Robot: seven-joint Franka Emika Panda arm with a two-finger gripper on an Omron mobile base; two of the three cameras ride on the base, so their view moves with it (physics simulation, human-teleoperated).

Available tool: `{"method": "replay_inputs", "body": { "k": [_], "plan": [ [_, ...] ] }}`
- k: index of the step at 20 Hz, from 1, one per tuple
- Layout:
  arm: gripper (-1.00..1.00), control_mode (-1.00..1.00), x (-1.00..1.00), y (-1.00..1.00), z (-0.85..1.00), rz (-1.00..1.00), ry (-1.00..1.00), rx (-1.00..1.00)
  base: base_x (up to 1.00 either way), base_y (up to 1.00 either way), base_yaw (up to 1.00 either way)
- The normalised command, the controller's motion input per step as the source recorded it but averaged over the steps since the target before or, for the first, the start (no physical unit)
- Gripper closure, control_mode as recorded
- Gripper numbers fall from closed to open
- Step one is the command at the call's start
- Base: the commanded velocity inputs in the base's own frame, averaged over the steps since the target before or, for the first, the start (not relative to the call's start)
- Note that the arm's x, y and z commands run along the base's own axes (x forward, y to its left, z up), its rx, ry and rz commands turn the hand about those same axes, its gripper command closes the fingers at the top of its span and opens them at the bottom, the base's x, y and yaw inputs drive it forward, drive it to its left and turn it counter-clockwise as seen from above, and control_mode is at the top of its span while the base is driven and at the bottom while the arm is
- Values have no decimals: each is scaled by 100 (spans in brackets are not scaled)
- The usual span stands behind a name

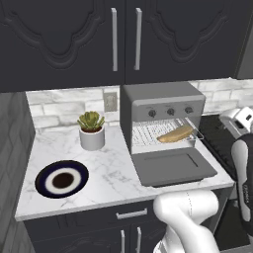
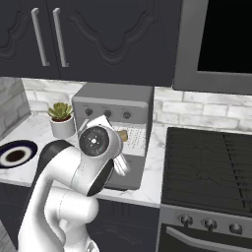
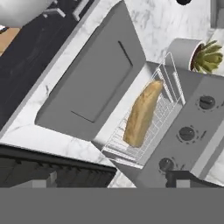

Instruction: Pull the toaster oven rack outwards. Pick up the baguette from the plate and place it on the toaster oven rack. Close the toaster oven door fully and set the temperature to the lowest setting.

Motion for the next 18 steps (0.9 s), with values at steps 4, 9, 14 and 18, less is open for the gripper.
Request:
{"method": "replay_inputs", "body": {
  "k": [4,9,14,18],
  "plan": [
    [-100,-100,0,28,-22,26,12,-20,0,0,0],
    [-100,-100,0,20,-18,28,0,-11,0,0,0],
    [-100,-100,0,22,-31,27,0,-9,0,0,0],
    [-100,-100,3,34,-35,20,1,-14,0,0,0]
  ]
}}
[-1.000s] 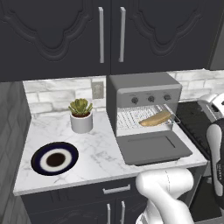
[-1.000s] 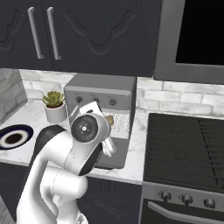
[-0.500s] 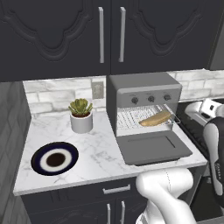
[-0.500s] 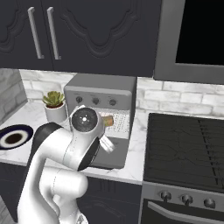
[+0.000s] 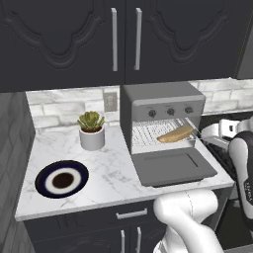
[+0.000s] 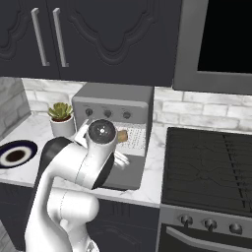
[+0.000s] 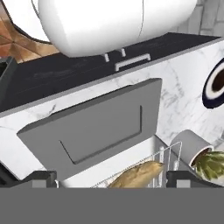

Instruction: Pull the toaster oven rack outwards. Pick up the baguette from the plate and place it on the toaster oven rack. Close the toaster oven door fully and set the temperature to the lowest setting.

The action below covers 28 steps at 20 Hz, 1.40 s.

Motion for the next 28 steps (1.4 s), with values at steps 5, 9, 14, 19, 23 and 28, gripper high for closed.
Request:
{"method": "replay_inputs", "body": {
  "k": [5,9,14,19,23,28],
  "plan": [
    [-100,-100,16,29,-33,4,2,-11,0,0,0],
    [-100,-100,17,8,-26,0,0,-1,0,0,0],
    [-100,-100,20,0,-24,0,0,0,0,0,0],
    [-100,-100,25,1,-25,0,0,0,0,0,0],
    [-100,-100,28,6,-24,0,0,0,0,0,0],
    [-100,-100,29,10,-24,0,0,-1,0,0,0]
  ]
}}
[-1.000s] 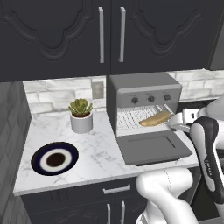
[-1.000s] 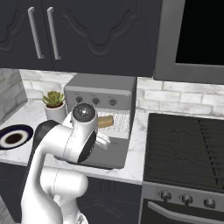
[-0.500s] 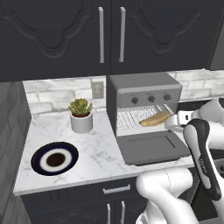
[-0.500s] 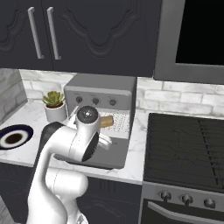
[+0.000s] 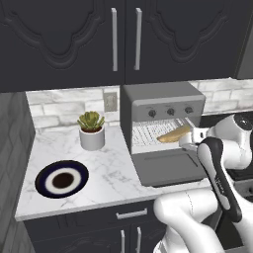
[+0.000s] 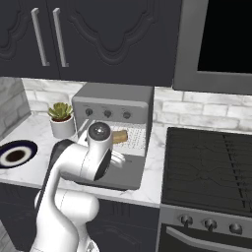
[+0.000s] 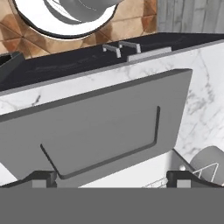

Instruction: Pull the toaster oven rack outwards. Pick up the baguette from the plate and place it on the toaster oven rack. Close the toaster oven door fully and set the temperature to the lowest setting.

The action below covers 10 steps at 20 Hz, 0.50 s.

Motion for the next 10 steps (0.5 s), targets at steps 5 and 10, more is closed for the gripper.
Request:
{"method": "replay_inputs", "body": {
  "k": [5,10],
  "plan": [
    [-100,-100,25,5,-20,0,0,-2,0,0,0],
    [-100,-100,23,0,-16,0,5,-4,0,0,0]
  ]
}}
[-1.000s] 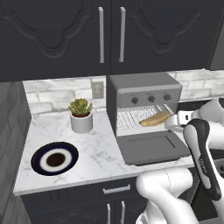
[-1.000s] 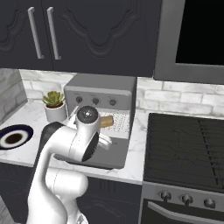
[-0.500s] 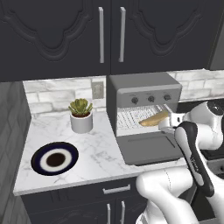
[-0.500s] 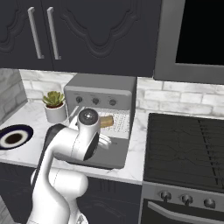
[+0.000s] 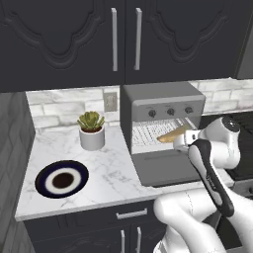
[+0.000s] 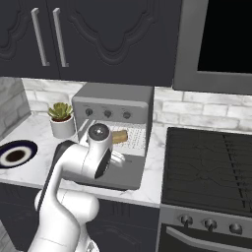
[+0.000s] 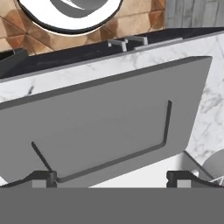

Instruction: Pull the toaster oven rack outwards. Pick up the baguette from the plate and place it on the toaster oven rack. Close the toaster oven door fully and set the temperature to the lowest setting.

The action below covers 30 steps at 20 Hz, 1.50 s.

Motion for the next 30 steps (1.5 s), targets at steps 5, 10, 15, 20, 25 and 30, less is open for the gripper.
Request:
{"method": "replay_inputs", "body": {
  "k": [5,10,15,20,25,30],
  "plan": [
    [-100,-100,18,0,-11,0,9,-5,0,0,0],
    [-100,-100,20,0,-11,0,7,-4,0,0,0],
    [-100,-100,24,0,-8,0,3,0,0,0,0],
    [-100,-100,19,0,-15,0,0,0,0,0,0],
    [-100,-100,17,0,-17,0,0,0,0,0,0],
    [-100,-100,17,0,-19,0,0,0,0,0,0]
  ]
}}
